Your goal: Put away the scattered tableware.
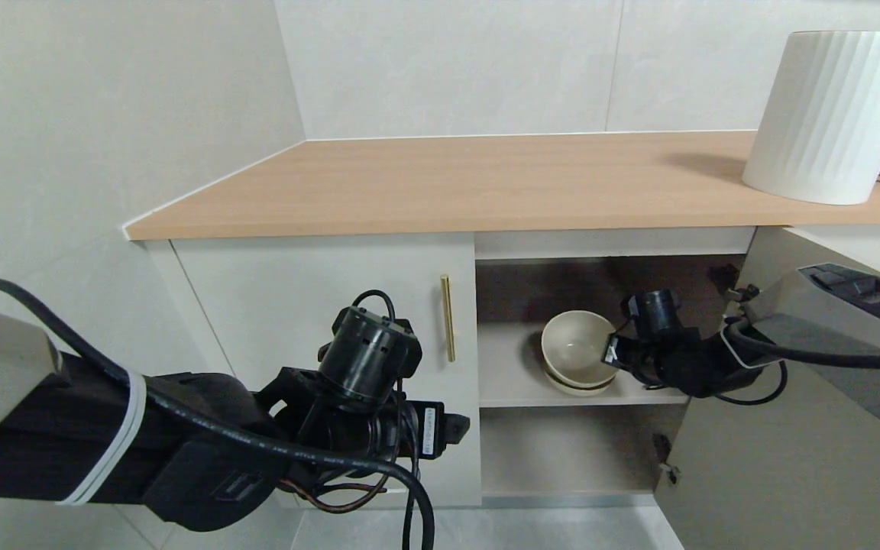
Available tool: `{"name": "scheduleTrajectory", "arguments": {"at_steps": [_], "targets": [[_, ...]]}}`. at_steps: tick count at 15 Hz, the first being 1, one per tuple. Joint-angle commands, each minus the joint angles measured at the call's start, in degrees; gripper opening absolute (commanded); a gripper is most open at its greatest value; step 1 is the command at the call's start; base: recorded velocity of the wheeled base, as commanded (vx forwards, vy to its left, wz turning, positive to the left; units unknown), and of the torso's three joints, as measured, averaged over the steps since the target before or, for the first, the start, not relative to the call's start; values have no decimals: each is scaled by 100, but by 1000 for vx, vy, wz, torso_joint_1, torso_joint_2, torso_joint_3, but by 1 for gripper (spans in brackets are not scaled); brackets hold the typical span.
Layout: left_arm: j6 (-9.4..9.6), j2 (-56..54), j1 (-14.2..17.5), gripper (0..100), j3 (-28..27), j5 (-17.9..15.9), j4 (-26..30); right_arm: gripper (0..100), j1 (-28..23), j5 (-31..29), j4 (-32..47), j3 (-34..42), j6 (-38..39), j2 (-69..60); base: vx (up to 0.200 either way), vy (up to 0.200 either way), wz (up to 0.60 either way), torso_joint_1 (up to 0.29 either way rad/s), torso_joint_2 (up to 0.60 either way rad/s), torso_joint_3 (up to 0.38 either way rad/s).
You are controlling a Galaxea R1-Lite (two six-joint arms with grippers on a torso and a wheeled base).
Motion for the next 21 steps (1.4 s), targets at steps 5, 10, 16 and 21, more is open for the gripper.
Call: {"name": "scheduleTrajectory", "arguments": {"at_steps": [5,10,16,21], "targets": [[-1,1,-1,100,0,1,-1,100,12,89,79,28,-26,-66,0,0,0,0,0,0],[-142,-8,-1,100,-61,1,-10,100,21,98,114,63,-26,-216,0,0,0,0,0,0],[16,-1906,746,100,158,1,43,100,627,1135,1793,1329,-281,-2940,0,0,0,0,0,0],[113,-3814,913,100,703,-17,886,100,1119,1390,2830,2524,-659,-5199,0,0,0,0,0,0]]}}
